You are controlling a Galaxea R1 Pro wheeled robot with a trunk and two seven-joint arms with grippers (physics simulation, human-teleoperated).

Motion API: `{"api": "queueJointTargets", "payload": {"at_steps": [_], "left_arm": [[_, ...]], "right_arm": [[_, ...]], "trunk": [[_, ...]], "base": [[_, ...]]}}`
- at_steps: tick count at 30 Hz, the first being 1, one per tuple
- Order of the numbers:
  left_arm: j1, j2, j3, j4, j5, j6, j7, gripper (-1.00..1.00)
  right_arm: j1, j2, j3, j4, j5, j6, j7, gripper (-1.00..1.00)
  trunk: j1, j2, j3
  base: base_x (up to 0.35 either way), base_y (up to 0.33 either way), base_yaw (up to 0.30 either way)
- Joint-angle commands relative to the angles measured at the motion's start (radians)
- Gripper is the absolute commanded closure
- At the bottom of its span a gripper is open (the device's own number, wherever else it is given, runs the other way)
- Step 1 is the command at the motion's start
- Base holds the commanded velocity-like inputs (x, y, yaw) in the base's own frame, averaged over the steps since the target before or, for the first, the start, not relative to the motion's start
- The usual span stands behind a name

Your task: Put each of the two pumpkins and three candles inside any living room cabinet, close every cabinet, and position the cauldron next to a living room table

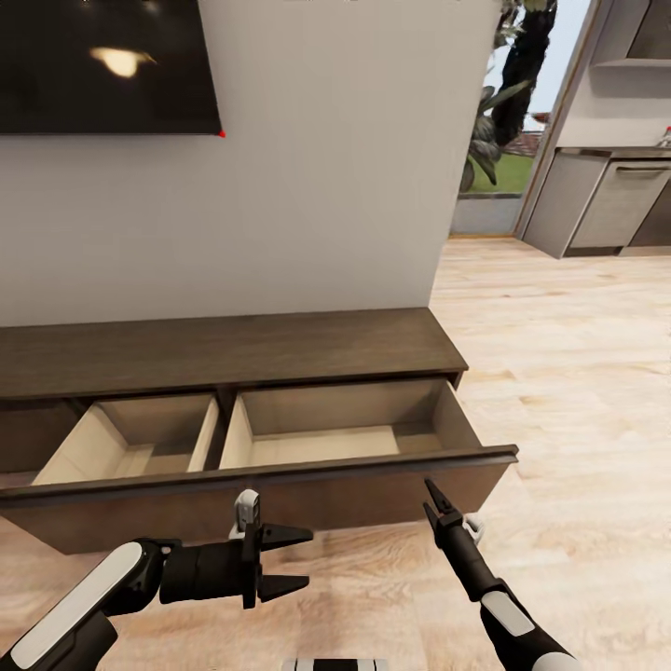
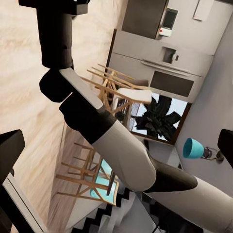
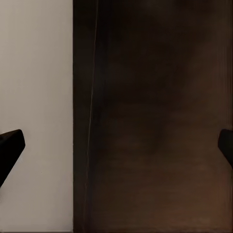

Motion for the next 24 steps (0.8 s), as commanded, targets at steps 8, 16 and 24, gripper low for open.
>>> {"api": "queueJointTargets", "payload": {"at_steps": [8, 16, 24], "left_arm": [[-0.001, 0.001, 0.001, 0.001, 0.009, 0.001, 0.009, -1.0], [-0.001, 0.004, 0.068, 0.001, 0.012, 0.001, 0.01, -1.0], [-0.001, 0.003, 0.075, 0.004, 0.012, 0.001, 0.014, -1.0]], "right_arm": [[0.0, -0.001, 0.004, -0.003, 0.001, 0.145, -0.045, -1.0], [0.0, -0.013, 0.004, -0.012, 0.005, 0.429, -0.15, -1.0], [0.0, -0.037, 0.014, -0.014, 0.007, 0.574, -0.259, -1.0]], "trunk": [[0.0, 0.0, -0.001], [0.0, 0.0, -0.001], [-0.004, 0.001, 0.026]], "base": [[-0.069, 0.0, 0.0], [-0.003, 0.0, 0.0], [0.0, 0.0, 0.0]]}}
